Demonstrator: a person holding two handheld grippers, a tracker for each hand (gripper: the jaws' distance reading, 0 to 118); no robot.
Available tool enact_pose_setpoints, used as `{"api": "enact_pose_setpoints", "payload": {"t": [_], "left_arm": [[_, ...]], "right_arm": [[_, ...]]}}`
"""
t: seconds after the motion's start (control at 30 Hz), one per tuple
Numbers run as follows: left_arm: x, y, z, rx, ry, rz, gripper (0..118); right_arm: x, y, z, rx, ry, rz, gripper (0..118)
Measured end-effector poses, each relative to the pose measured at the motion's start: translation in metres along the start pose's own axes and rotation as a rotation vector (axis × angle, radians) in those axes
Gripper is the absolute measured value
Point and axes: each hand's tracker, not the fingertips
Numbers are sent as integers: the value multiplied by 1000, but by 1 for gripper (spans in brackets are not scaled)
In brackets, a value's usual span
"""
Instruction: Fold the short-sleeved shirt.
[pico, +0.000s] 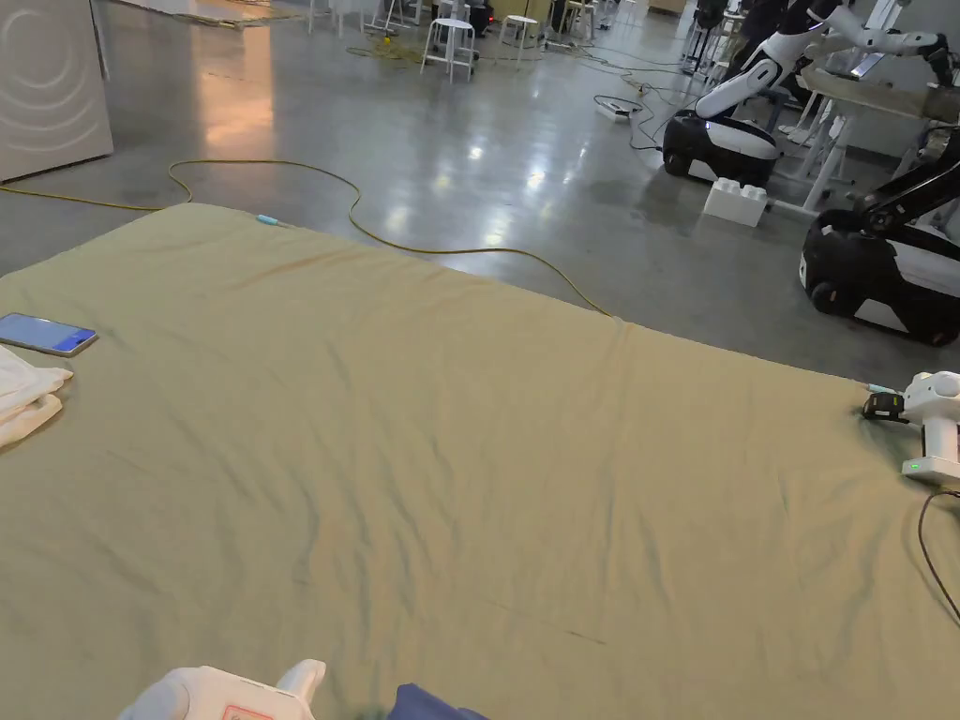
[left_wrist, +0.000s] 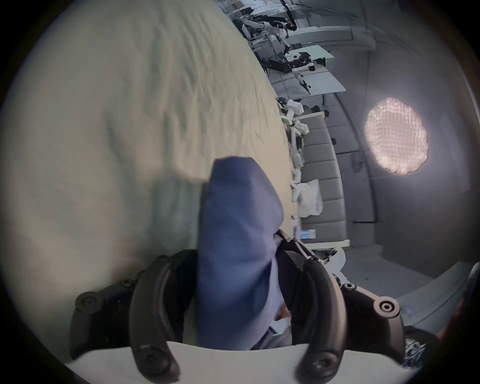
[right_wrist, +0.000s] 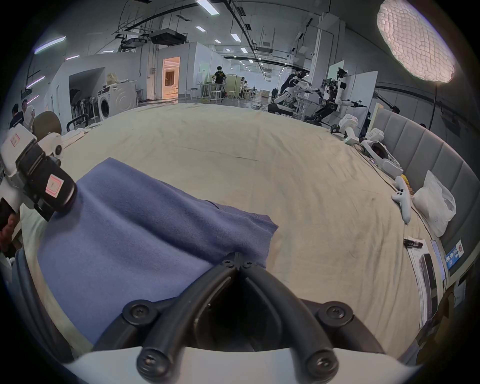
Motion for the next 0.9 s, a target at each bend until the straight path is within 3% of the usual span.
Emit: {"api": "enact_pose_setpoints", "payload": {"t": [0.2, 0.23, 0.3, 0.63, 0.9], "left_arm": [[1, 4, -22, 3, -15, -44, 68], [2, 4, -21, 2, -9, -52, 62], [4, 1, -19, 13, 23, -76, 27], [33, 0, 36, 43, 18, -95, 24], [43, 45, 205, 155, 266, -178, 24]], "right_arm": [[-7, 13, 16, -3, 1, -2, 0], [-9, 16, 19, -3, 3, -3, 0], [-11, 17, 22, -4, 3, -1, 0], [-5, 47, 39, 36, 34, -52, 0], [45, 93, 28, 205, -14, -71, 0]]}}
